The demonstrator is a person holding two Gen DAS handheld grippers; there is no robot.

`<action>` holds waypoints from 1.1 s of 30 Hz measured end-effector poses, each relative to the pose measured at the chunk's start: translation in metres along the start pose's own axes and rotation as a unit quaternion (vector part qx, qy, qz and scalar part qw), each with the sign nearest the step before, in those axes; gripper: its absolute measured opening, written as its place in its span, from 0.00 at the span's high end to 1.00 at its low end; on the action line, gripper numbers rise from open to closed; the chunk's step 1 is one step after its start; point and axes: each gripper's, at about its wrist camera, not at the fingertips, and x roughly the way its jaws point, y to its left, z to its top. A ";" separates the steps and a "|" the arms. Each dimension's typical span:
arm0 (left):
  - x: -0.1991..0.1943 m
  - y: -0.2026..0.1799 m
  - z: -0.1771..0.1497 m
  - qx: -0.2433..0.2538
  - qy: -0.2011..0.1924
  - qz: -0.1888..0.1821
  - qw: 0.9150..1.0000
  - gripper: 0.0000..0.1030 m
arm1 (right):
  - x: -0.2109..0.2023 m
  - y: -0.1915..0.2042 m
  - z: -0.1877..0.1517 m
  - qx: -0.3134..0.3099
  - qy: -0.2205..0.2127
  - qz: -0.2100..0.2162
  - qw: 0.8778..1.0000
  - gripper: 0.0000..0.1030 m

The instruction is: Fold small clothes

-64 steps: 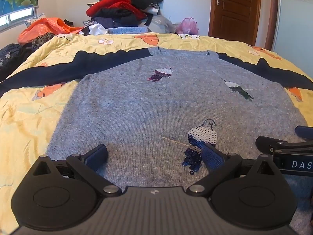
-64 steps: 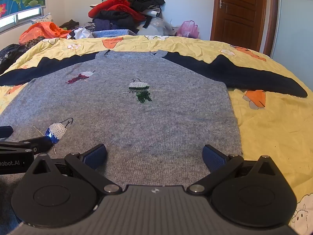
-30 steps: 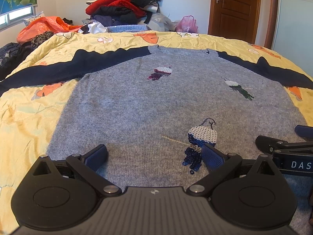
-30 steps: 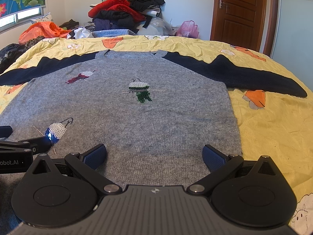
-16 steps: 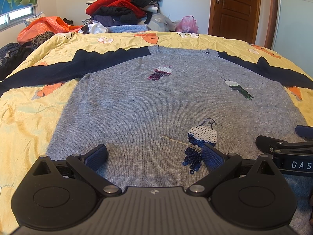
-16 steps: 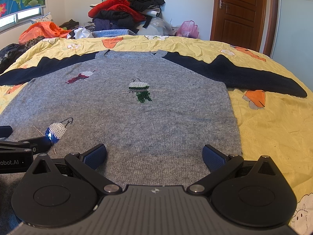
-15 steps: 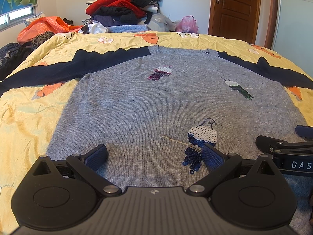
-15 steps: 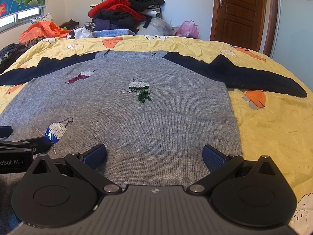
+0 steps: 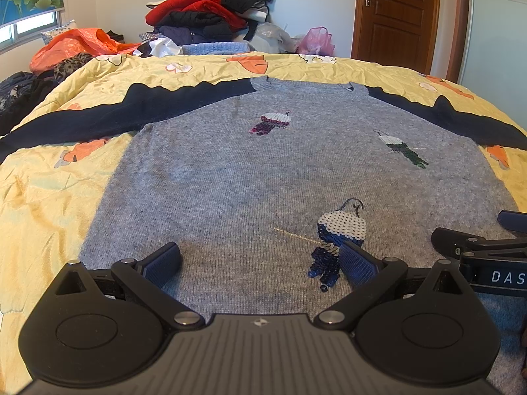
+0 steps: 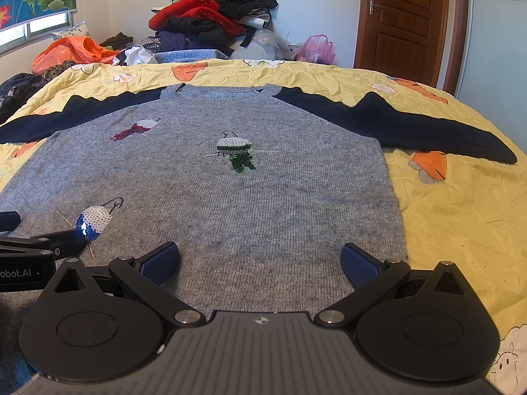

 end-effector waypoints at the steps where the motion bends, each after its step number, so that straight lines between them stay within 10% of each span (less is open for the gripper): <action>1: 0.000 0.000 0.000 0.000 0.000 0.000 1.000 0.00 | 0.000 0.000 0.000 0.000 0.000 0.000 1.000 0.00; 18: 0.000 0.001 0.000 0.000 0.000 0.000 1.000 0.00 | 0.000 -0.001 0.001 -0.001 0.001 0.003 1.000 0.00; 22: 0.000 0.000 0.000 0.000 0.000 -0.001 1.000 0.00 | -0.013 -0.016 0.007 0.024 -0.002 0.079 0.997 0.00; 28: 0.000 0.000 0.000 0.000 0.000 -0.001 1.000 0.00 | -0.046 -0.142 0.042 0.223 -0.132 0.174 0.950 0.00; 33: 0.000 0.000 0.000 -0.001 0.000 -0.001 1.000 0.00 | -0.020 -0.275 0.056 0.395 -0.173 0.092 0.897 0.00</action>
